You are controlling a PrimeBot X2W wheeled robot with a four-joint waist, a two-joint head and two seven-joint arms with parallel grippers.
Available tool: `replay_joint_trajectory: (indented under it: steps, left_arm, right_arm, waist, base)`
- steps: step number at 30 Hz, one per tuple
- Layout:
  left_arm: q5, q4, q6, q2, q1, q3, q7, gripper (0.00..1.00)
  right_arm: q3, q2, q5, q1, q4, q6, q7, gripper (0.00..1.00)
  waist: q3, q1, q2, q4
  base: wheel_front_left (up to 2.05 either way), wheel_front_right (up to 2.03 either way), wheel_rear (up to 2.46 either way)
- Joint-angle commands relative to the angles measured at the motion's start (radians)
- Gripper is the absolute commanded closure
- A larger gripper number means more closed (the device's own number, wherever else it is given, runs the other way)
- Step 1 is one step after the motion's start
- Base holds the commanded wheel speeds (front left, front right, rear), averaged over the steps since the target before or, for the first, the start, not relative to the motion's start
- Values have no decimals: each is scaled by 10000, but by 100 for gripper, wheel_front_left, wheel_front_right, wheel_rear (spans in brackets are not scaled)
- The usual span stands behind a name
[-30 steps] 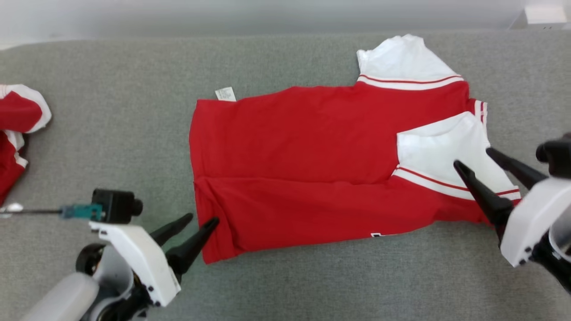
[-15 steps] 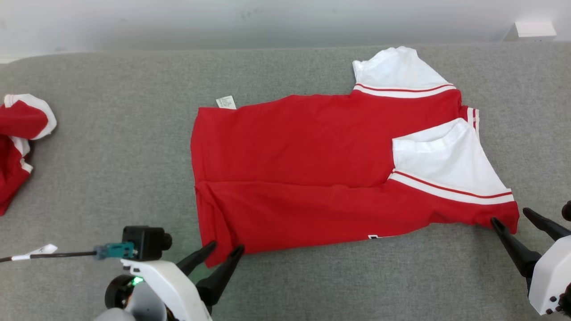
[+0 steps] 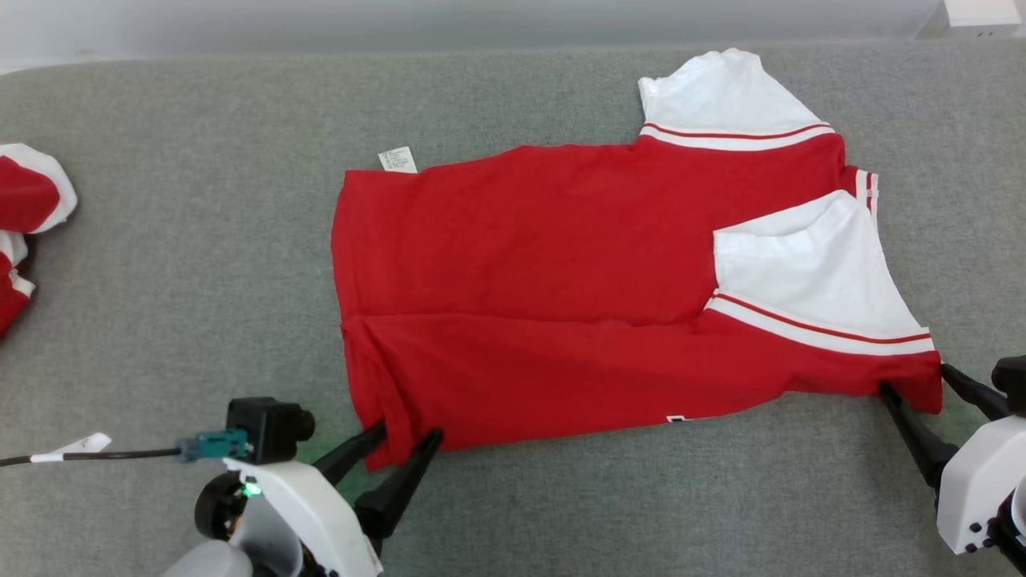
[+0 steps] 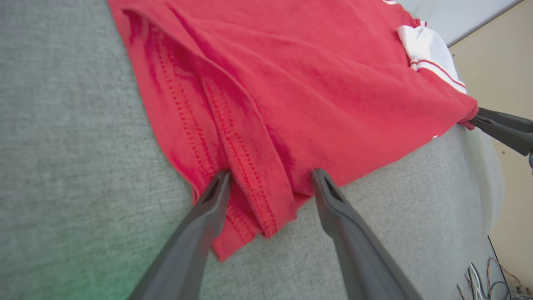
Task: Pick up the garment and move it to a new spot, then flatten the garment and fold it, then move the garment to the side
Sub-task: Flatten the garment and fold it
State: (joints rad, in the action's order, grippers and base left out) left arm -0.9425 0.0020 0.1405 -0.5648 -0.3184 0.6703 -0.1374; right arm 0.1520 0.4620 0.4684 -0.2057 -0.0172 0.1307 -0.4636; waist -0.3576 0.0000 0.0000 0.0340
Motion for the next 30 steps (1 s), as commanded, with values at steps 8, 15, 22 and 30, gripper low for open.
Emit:
replay_joint_trajectory:
  steps: [8,15,22,30]
  left_arm:
    - [80,532,-97,224,-85,171,56,0]
    - [151,585,-224,399,-175,415,-37,0]
    - [166,698,-419,400,-210,576,-120,100]
    - [-742,-217,-1318,-701,199,197,-489,100]
  right_arm:
    - [-205,-114,-292,-285,-563,-5,-11,0]
    - [143,-316,-99,-354,-719,-10,-43,2]
    - [474,-237,441,-483,-1050,-11,112,100]
    - [126,714,1471,268,-546,-14,-69,100]
  waist:
    - [-101,0,0,-155]
    - [-139,0,0,-173]
    - [109,0,0,-171]
    - [856,0,0,-185]
  base:
    - [0,0,0]
    - [0,0,0]
    - [0,0,0]
    - [0,0,0]
